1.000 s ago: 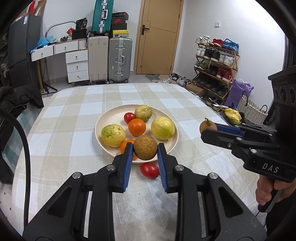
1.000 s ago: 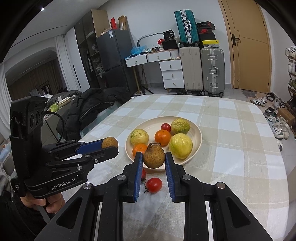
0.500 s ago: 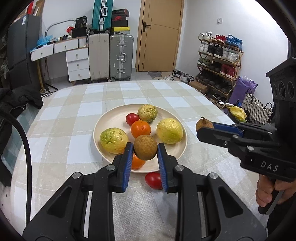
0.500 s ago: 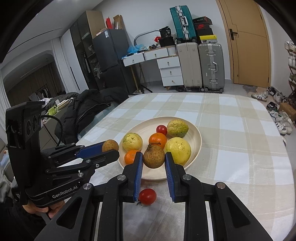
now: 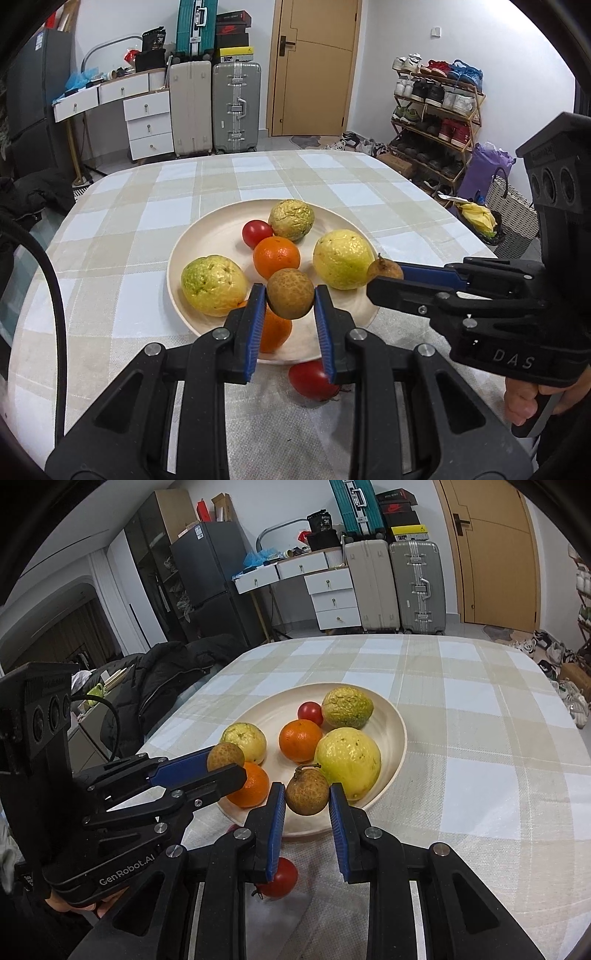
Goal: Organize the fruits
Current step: 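Carry both held brown fruits over the cream plate, then lower the right gripper's brown fruit onto the plate and open it while the left gripper releases its brown fruit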
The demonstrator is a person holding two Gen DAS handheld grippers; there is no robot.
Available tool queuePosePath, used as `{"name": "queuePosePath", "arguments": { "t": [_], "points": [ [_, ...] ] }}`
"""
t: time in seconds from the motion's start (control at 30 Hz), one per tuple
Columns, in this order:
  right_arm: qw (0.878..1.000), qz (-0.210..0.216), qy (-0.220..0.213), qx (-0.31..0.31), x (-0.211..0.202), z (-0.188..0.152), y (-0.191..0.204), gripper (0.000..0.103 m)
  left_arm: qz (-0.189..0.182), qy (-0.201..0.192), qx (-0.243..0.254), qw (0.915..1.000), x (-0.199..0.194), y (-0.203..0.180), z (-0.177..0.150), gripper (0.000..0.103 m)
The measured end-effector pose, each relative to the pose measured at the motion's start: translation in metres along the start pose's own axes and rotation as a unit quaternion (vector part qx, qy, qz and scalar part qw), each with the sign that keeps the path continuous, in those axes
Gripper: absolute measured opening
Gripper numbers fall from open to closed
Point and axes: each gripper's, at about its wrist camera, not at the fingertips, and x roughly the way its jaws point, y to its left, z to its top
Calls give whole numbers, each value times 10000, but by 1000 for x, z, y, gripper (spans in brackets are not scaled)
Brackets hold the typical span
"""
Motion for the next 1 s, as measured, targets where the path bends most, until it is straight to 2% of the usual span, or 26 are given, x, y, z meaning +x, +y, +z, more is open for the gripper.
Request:
{"name": "queuePosePath", "arguments": {
  "t": [0.43, 1.0],
  "points": [
    [9998, -35, 190, -4, 18, 1, -5, 24, -4, 132, 208, 9997, 20, -10, -6, 24],
    [9997, -135, 179, 90, 25, 5, -18, 24, 102, 135, 125, 9998, 26, -4, -1, 24]
  ]
}}
